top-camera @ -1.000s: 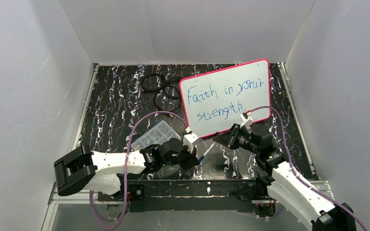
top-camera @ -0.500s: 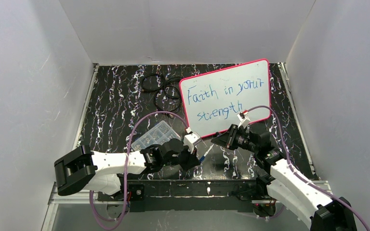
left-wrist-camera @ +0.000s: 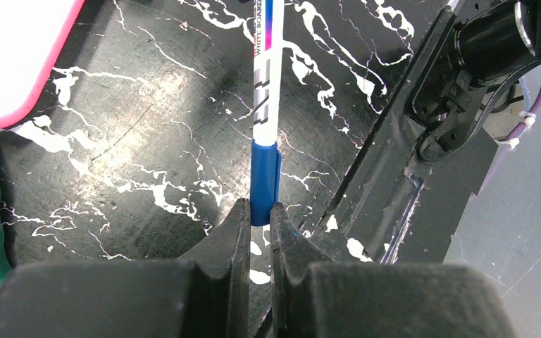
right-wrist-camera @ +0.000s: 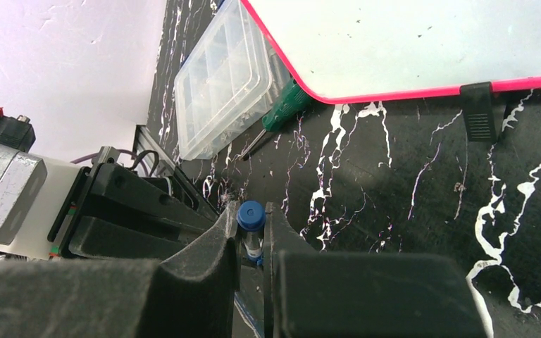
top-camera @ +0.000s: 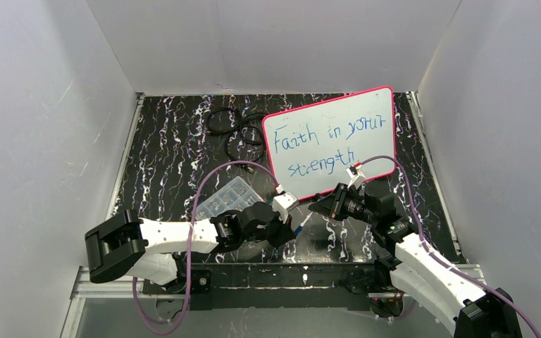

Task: Write a sentence on the whiteboard
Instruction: Close the whiteboard marker at the center of the board.

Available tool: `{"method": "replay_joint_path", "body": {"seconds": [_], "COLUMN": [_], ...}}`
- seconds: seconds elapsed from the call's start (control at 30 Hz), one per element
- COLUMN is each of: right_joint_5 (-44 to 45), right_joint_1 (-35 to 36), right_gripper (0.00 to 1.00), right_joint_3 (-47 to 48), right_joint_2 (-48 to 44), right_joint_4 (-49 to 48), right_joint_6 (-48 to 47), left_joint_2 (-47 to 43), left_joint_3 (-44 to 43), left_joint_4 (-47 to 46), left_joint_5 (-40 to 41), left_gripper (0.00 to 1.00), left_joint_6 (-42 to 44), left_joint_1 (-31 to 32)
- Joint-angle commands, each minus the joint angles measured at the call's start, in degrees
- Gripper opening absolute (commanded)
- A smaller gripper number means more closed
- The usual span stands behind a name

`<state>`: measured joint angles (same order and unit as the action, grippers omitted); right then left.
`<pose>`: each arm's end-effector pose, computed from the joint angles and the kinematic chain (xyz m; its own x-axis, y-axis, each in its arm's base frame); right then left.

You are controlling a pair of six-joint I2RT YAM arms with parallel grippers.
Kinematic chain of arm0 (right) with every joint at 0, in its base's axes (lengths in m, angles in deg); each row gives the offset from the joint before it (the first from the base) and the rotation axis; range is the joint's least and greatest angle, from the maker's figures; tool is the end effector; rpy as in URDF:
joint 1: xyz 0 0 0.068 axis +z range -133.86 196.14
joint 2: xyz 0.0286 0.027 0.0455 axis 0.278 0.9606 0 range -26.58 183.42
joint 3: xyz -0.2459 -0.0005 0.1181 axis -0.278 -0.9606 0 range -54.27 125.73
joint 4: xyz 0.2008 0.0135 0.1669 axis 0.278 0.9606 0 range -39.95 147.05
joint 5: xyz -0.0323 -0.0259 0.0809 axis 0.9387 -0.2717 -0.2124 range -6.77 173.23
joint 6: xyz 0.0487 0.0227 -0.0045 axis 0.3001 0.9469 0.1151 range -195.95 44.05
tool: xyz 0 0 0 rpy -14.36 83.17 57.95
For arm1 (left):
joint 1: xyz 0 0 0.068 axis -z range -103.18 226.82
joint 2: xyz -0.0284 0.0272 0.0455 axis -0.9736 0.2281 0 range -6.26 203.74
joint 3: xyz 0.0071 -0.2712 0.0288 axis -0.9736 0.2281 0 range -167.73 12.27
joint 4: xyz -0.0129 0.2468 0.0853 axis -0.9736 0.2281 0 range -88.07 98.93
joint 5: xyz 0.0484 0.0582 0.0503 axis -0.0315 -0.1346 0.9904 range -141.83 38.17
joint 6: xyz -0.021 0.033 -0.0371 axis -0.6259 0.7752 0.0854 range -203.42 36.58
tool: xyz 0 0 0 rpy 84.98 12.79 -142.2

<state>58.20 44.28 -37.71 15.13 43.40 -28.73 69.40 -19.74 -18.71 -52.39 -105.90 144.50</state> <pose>0.1436 0.0939 0.2055 -0.7634 0.3459 -0.5455 -0.3251 0.5240 0.7872 0.1039 -0.2537 0.2007 -0.4920 0.1921 -0.8491 0.8012 0.4814 -0.3554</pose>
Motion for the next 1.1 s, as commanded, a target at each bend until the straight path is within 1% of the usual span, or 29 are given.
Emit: {"method": "replay_joint_path", "body": {"seconds": [0.0,0.47,0.8,1.07], "right_joint_5": [-3.6,-2.0,4.2,6.3], "right_joint_1": [1.4,4.6,12.3,15.6], "right_gripper": [0.01,0.01,0.01,0.01], "right_joint_3": [-1.8,-3.0,-3.3,-2.5], "right_joint_2": [-0.8,-0.1,3.2,6.4], "right_joint_4": [0.0,1.1,0.7,0.2], "right_joint_6": [0.8,0.5,-0.4,-1.2], "left_joint_2": [-0.3,0.9,0.7,-0.4], "left_joint_3": [-3.1,-5.4,-6.5,-6.4], "left_joint_4": [-4.2,-7.0,-7.4,-7.5], "left_joint_5": [5.8,7.6,8.3,9.6], "left_gripper": [0.00,0.00,0.00,0.00], "left_joint_6": [1.5,3.6,4.6,5.0], "left_joint_1": [-0.4,-0.4,-0.4,-0.6]}}
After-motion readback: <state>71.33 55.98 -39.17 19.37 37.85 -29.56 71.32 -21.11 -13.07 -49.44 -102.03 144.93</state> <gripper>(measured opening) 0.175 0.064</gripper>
